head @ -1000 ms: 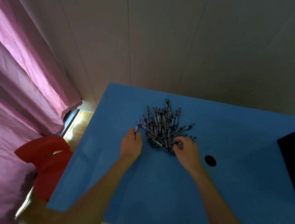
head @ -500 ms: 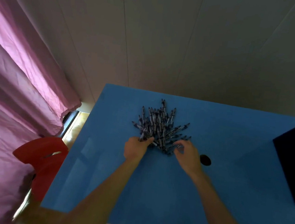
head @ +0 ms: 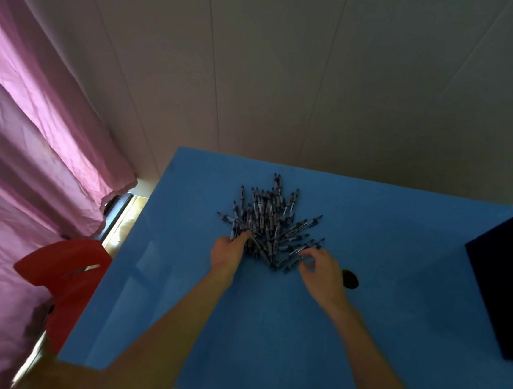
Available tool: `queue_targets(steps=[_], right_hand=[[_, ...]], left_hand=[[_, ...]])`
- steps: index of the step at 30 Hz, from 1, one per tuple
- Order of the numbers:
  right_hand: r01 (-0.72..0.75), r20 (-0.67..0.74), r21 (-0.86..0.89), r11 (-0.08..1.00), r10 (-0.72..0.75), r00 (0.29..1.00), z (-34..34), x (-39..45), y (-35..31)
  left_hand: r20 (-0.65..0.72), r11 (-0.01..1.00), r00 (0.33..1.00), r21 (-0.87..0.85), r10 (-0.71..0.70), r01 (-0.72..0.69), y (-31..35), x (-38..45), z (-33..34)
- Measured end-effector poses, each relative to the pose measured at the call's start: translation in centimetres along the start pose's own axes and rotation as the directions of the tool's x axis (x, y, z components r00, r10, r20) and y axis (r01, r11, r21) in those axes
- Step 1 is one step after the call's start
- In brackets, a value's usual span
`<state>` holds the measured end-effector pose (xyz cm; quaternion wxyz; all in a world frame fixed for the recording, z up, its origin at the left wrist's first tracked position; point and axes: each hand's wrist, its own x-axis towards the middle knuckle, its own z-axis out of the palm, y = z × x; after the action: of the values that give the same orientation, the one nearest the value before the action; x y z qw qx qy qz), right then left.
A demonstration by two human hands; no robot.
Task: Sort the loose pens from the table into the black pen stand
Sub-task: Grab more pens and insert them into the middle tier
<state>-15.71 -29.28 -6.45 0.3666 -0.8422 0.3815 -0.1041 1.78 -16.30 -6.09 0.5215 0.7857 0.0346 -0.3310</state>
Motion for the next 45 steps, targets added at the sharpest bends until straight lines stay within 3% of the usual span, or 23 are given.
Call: queue_targets(steps=[9,14,18,20,22,24,26,28,40,45], right_hand=[[-0.006,-0.007,-0.017,1.0,0.006,1.0,-1.0,0.3,0.7],[-0.016,0.002,-0.02,1.0,0.016,1.0,-0.6,0.5,0.7],[-0.007,0.003,-0.03,1.0,0.007,1.0,-0.6,1.0,0.2],[0.0,0.0,-0.03,1.0,0.0,1.0,-0.5,1.2,-0.1],[0.006,-0.004,-0.021,1.0,-0.007,1.0,-0.4,1.4,-0.2],[0.011,-0.004,-0.019,1.0,-0.011,1.0,-0.2,1.5,-0.3],[0.015,-0.005,-0.026,1.0,-0.015,1.0,0.0,1.5,-0.2],[0.016,-0.002,-0.028,0.999,-0.016,1.0,0.0,1.4,-0.2],[-0.002,0.001,-0.028,1.0,0.002,1.0,-1.0,0.9,0.6],[0.003,0.006,-0.033,0.999,-0.002,1.0,-0.7,1.1,0.3]], left_hand=[[0.007,0.998,1.0,-0.049,0.028,-0.028,0.2,0.7,1.0],[0.036,0.982,0.989,-0.131,0.143,-0.137,0.5,0.4,0.4],[-0.032,0.946,0.946,0.011,0.324,-0.323,0.7,0.8,-1.4],[0.018,0.906,0.912,0.11,0.41,-0.409,1.1,1.1,-2.2],[0.133,0.783,0.856,0.354,0.5,-0.512,1.5,1.6,-2.8],[0.271,0.541,0.789,0.603,0.552,-0.586,2.1,1.8,-2.9],[0.387,0.325,0.734,0.712,0.558,-0.623,2.6,1.8,-2.6],[0.459,0.202,0.7,0.739,0.547,-0.642,2.8,2.2,-2.2],[0.563,-0.041,0.654,0.773,0.505,-0.633,2.6,2.9,-2.3],[0.676,-0.184,0.604,0.717,0.423,-0.673,2.1,3.0,-4.8]])
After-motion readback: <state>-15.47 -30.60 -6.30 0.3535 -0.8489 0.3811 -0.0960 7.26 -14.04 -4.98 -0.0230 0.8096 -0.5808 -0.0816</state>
